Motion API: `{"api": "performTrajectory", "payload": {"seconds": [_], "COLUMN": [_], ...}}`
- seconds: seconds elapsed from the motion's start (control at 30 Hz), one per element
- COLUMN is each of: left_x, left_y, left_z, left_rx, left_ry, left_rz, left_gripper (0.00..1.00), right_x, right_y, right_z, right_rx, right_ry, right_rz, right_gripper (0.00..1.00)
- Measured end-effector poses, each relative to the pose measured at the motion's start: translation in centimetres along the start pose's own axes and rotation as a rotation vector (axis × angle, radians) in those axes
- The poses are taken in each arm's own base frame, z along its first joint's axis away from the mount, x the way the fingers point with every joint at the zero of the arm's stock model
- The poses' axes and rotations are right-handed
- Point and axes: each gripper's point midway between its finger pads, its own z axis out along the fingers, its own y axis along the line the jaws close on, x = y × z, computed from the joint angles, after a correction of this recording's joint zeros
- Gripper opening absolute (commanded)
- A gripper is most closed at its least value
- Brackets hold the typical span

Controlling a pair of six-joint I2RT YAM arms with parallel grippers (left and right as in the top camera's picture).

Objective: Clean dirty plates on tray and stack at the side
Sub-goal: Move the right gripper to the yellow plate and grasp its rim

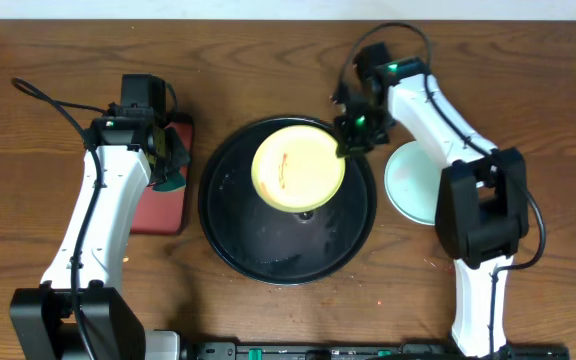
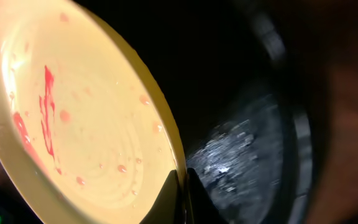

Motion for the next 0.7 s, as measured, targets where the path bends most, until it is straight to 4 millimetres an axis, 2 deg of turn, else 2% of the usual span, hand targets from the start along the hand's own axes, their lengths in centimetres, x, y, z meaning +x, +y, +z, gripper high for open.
{"api": "performTrajectory", "payload": {"seconds": [0.1, 0.3, 0.37, 0.5, 0.7], "left_x": [0.0, 0.0, 0.0, 0.0, 0.5], "left_y": [0.0, 0.0, 0.0, 0.0, -0.9], "left_z": [0.0, 0.0, 0.0, 0.0, -0.1], "left_rx": [0.0, 0.0, 0.0, 0.0, 0.038], "left_ry": [0.0, 0.0, 0.0, 0.0, 0.016], "left_rz": [0.0, 0.0, 0.0, 0.002, 0.062], "left_gripper": [0.07, 0.07, 0.08, 0.08, 0.07], "right_x": [0.7, 0.6, 0.7, 1.0, 1.1], "right_y": [1.2, 2.0, 2.2, 2.4, 1.8], "right_z": [0.5, 1.5, 1.9, 2.5, 2.6], "right_rx": [0.02, 0.116, 0.142, 0.165, 0.178], "right_ry": [0.023, 0.009, 0.006, 0.012, 0.012], "right_rz": [-0.023, -0.029, -0.039, -0.048, -0.049], "right_gripper": [0.01, 0.03, 0.08, 0.3, 0.31]}}
